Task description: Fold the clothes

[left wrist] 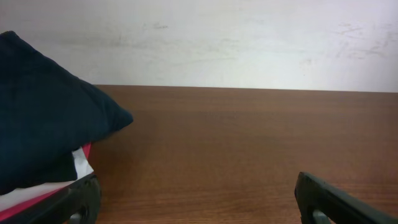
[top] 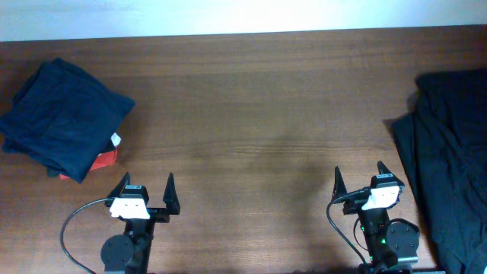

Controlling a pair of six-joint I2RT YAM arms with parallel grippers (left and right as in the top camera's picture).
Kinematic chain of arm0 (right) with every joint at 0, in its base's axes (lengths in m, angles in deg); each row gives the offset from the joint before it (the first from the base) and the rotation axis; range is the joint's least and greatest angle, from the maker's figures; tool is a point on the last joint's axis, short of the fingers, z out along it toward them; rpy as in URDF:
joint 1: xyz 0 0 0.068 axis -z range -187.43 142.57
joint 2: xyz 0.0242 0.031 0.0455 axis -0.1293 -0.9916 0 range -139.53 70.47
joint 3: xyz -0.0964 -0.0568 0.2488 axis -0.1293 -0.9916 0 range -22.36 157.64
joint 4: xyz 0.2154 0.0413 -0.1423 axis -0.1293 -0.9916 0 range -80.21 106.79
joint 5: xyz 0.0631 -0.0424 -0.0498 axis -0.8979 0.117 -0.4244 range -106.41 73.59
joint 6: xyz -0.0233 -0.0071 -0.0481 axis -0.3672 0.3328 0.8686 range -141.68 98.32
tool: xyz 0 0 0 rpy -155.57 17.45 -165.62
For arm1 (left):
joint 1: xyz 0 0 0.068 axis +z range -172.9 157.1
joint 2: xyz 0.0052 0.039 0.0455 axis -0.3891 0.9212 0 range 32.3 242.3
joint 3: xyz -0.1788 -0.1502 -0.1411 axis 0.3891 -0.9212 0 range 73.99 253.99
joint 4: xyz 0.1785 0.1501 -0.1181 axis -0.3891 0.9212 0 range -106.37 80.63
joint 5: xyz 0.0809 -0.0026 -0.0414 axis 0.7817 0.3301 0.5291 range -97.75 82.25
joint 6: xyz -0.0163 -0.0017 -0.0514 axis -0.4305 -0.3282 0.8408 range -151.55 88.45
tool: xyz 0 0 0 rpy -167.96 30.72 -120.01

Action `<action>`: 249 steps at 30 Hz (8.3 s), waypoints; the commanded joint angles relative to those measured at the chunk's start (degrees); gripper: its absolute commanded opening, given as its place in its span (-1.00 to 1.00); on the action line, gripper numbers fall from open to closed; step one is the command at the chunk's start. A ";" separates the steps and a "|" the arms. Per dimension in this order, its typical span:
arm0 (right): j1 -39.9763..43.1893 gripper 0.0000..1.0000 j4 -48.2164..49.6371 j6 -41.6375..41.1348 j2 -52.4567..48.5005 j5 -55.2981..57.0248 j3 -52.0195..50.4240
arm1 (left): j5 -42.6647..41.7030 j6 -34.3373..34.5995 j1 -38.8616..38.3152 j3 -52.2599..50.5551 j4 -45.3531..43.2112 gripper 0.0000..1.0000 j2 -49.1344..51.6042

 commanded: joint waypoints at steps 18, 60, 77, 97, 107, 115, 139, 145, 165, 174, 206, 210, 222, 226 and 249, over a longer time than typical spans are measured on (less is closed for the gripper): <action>-0.31 0.97 -4.79 -6.16 0.20 -0.63 3.54 | -2.67 -0.24 -0.22 2.80 3.65 0.98 2.40; 15.56 0.84 -4.74 -2.91 -91.97 16.31 47.36 | -2.64 -0.26 -0.22 41.16 26.67 0.98 52.46; 22.43 -0.88 3.63 -2.89 -101.00 12.92 47.36 | -2.62 -0.26 -0.22 41.16 27.26 0.98 52.52; 3.78 0.97 -10.73 -15.85 -99.12 -1.70 75.10 | -2.64 -0.26 -0.22 41.16 24.17 0.98 53.62; 12.85 0.97 -53.31 -9.25 -94.44 -0.63 74.86 | -2.64 -0.26 -0.22 41.16 21.59 0.99 53.79; 5.22 1.00 -63.12 -10.01 -94.51 -0.59 66.07 | -2.64 -0.24 -0.22 41.16 21.75 0.98 53.79; -14.78 -0.92 -33.70 -15.67 -94.57 -30.75 52.11 | -5.25 -0.24 -0.22 41.16 21.31 0.98 53.79; -28.48 0.11 -23.17 -18.23 -94.55 -24.20 59.82 | -5.27 -0.24 -0.24 41.13 21.22 0.98 53.81; -10.19 0.97 -63.30 -21.18 -89.35 5.57 80.87 | -25.40 8.72 -12.20 41.13 14.73 0.98 78.73; -4.87 0.97 -66.73 -20.94 -89.35 5.62 80.85 | -26.23 23.63 -25.68 41.13 -5.20 0.97 93.57; 3.52 0.97 -71.60 -18.08 -89.53 3.34 78.97 | -11.08 15.76 -0.81 73.22 41.48 0.98 98.90; 3.52 0.97 -72.22 -18.51 -89.53 -0.83 76.65 | -9.20 15.76 -0.81 73.22 54.34 0.98 98.90; 3.56 0.97 -63.84 -33.40 -89.46 -7.52 60.26 | -11.06 26.64 -0.85 58.69 52.70 0.89 92.94; 3.58 0.97 -56.98 -39.01 -89.46 -9.73 54.40 | -15.89 28.26 -0.98 49.16 41.86 0.83 87.97; 3.58 0.85 -39.12 -70.51 -89.46 -6.12 43.71 | 2.93 59.52 -10.14 40.37 29.29 0.59 85.18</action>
